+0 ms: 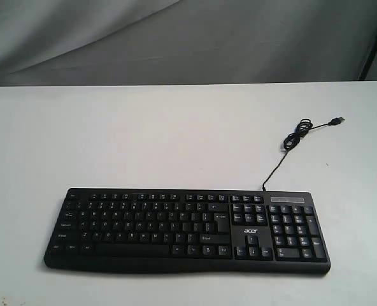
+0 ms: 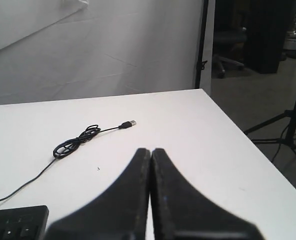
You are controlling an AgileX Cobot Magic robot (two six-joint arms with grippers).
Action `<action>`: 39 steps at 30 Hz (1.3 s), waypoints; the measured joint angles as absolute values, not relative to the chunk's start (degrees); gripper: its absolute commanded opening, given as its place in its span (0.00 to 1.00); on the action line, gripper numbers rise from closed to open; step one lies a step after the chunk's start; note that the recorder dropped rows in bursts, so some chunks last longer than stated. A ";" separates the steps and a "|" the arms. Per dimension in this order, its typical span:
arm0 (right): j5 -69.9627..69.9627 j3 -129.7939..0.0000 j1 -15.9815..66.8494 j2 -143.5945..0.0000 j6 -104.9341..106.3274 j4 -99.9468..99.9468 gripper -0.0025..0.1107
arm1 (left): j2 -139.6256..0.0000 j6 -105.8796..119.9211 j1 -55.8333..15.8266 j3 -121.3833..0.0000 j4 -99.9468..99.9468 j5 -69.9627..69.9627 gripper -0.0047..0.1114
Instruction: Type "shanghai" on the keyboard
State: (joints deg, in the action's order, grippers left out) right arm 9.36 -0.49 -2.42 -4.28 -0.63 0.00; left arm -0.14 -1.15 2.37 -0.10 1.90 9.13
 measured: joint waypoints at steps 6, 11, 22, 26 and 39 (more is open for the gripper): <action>16.06 -0.23 -2.42 -0.35 -0.63 -0.31 0.02 | -0.14 -1.15 2.37 -0.10 1.90 9.13 0.04; 19.49 -0.14 -2.42 -0.14 0.00 -0.31 0.02 | -0.14 -1.15 2.37 -0.10 1.90 9.13 0.04; 19.60 -0.14 -2.42 -0.14 0.00 -0.31 0.02 | -0.14 -1.15 2.37 -0.10 1.90 9.13 0.04; 19.60 -0.14 -2.42 -0.14 0.00 -0.31 0.02 | -0.14 -1.15 2.37 -0.10 1.90 9.13 0.04; 19.60 -0.14 -2.42 -0.14 0.00 -0.31 0.02 | -0.14 -1.15 2.37 -0.10 1.90 9.13 0.04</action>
State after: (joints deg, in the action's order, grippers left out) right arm 19.60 -0.14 -2.42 -0.14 0.00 -0.31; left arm -0.14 -1.15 2.37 -0.10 1.90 9.13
